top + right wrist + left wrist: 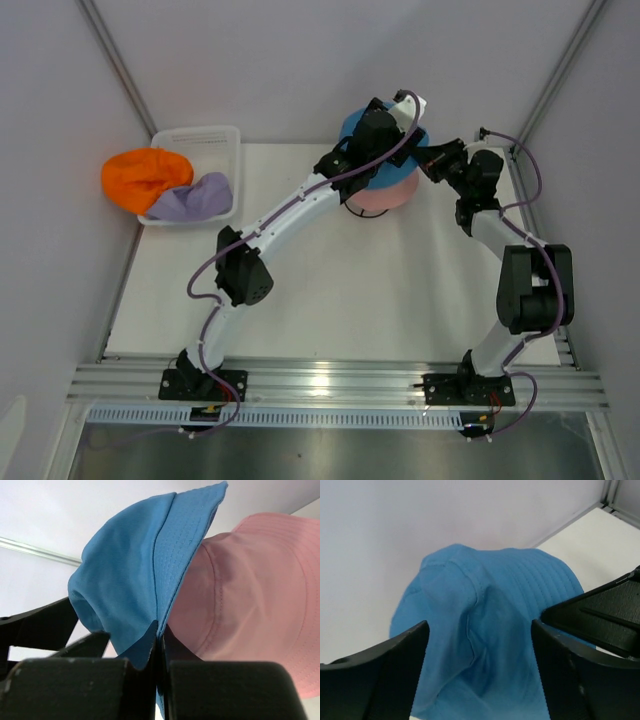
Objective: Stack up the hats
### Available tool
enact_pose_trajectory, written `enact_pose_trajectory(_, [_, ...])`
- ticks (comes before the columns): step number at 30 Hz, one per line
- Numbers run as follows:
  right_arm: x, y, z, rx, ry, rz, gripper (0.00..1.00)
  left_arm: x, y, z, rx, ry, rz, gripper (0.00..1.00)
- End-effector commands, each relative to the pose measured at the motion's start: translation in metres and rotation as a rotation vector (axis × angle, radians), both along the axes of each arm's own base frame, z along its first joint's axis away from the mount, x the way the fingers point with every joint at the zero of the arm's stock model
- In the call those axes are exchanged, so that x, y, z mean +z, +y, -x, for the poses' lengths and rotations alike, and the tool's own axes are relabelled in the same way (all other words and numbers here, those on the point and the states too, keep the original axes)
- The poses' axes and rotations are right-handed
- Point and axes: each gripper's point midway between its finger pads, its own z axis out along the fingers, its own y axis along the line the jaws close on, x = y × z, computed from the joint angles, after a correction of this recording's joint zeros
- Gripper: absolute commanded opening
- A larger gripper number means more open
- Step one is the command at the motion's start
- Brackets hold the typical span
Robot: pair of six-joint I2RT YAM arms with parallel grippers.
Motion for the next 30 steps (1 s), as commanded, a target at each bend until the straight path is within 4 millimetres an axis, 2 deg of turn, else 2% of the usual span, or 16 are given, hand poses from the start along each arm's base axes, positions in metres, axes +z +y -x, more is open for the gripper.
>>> enact_pose_trajectory(1, [0.027,-0.014,0.004,-0.024,-0.081,0.002,0.0,0.047,0.017,0.017,0.04,0.028,0.189,0.87])
enact_pose_trajectory(5, [0.016,-0.024,0.001,-0.022,-0.066,-0.026,0.0,0.066,0.062,0.017,0.155,0.138,0.367,0.98])
enact_pose_trajectory(6, [0.015,-0.024,0.002,-0.018,-0.069,-0.029,0.0,0.069,0.087,0.015,0.196,0.169,0.409,0.98])
enact_pose_trajectory(8, [0.004,-0.028,0.0,-0.019,-0.05,-0.036,0.0,0.035,0.104,0.019,0.241,0.345,0.504,0.98])
enact_pose_trajectory(9, [0.003,-0.028,0.0,-0.015,-0.055,-0.037,0.0,0.053,0.13,0.021,0.272,0.375,0.634,0.98])
enact_pose_trajectory(11, [-0.008,-0.031,-0.002,-0.017,-0.037,-0.031,0.0,0.07,0.138,0.025,0.204,0.387,0.751,0.95])
enact_pose_trajectory(12, [-0.013,-0.031,-0.001,-0.006,-0.029,-0.027,0.0,0.019,0.151,0.023,0.271,0.478,0.754,0.94])
enact_pose_trajectory(13, [-0.021,-0.031,-0.003,0.0,-0.015,-0.025,0.0,0.044,0.156,0.025,0.222,0.427,0.824,0.92])
enact_pose_trajectory(17, [-0.037,-0.029,-0.003,0.022,0.011,-0.028,0.0,0.002,0.149,0.027,0.176,0.571,0.887,0.92])
enact_pose_trajectory(19, [-0.047,-0.028,-0.001,0.024,0.03,-0.038,0.0,0.003,0.138,0.023,0.138,0.609,0.985,0.93])
enact_pose_trajectory(20, [-0.05,-0.028,-0.001,0.022,0.028,-0.042,0.0,-0.022,0.128,0.024,0.116,0.682,0.998,0.93])
enact_pose_trajectory(22, [-0.057,-0.026,0.002,0.025,0.044,-0.059,0.0,-0.022,0.117,0.017,0.094,0.717,1.104,0.9])
enact_pose_trajectory(23, [-0.059,-0.025,0.002,0.027,0.045,-0.062,0.0,-0.049,0.113,0.013,0.12,0.764,1.115,0.89])
enact_pose_trajectory(25, [-0.064,-0.023,0.003,0.031,0.052,-0.061,0.0,-0.053,0.107,0.007,0.111,0.778,1.218,0.88])
enact_pose_trajectory(26, [-0.064,-0.022,0.003,0.034,0.051,-0.062,0.0,-0.075,0.109,0.009,0.137,0.804,1.23,0.88])
enact_pose_trajectory(30, [-0.069,-0.02,0.003,0.043,0.059,-0.059,0.0,-0.086,0.108,0.002,0.142,0.78,1.277,0.88])
